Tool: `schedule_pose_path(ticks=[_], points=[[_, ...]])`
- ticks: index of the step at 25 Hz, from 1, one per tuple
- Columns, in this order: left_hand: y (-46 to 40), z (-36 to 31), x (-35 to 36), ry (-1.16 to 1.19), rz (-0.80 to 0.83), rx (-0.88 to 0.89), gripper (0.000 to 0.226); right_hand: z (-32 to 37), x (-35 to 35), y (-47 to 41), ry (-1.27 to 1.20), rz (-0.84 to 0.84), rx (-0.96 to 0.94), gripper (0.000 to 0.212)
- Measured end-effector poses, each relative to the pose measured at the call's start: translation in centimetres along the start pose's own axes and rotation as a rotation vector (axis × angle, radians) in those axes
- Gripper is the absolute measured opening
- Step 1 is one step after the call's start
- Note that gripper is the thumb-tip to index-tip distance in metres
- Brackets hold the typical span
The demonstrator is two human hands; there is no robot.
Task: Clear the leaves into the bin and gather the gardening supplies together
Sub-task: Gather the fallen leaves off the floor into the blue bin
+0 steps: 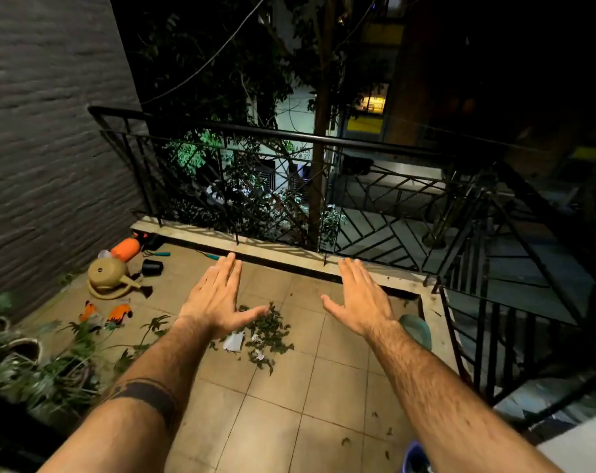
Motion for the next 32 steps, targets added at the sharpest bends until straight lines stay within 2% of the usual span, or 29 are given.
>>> schedule_pose_path(ticks=[3, 8, 18, 24, 32], points=[[-0.8, 0.5, 2.4, 0.035, 0.075, -0.027, 0.116, -0.2, 1.9, -0.9, -0.062, 0.074, 0.058, 0.083], [-4.3, 1.5, 6.3, 0.079, 0.12, -0.058, 0.117, -0.9, 4.7, -3.3, -0.092, 0.149, 0.094, 0.082], [-16.5, 7.2, 11.9, 0.152, 0.244, -0.12, 0.125, -0.8, 11.9, -16.3, -0.121, 0.243, 0.164, 0.079], [-21.9, 11.5, 13.6, 0.164, 0.262, -0.177, 0.129, 1.1, 15.7, -23.6, -0.158, 0.292, 0.128, 0.08], [-27.3, 15.0, 14.7, 0.103, 0.279, -0.275, 0.123, 1.0, 19.7, -32.6, -0.203, 0.334, 0.062, 0.083]])
Point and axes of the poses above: each hand's wrist, its own y-axis away from the middle knuckle, its own x-axis out of the palm, z = x × y, the point moved 1 cm from there along -y, towards the middle knuckle, and after that the axes turned 13 degrees about -x, right-handed, at the moved point
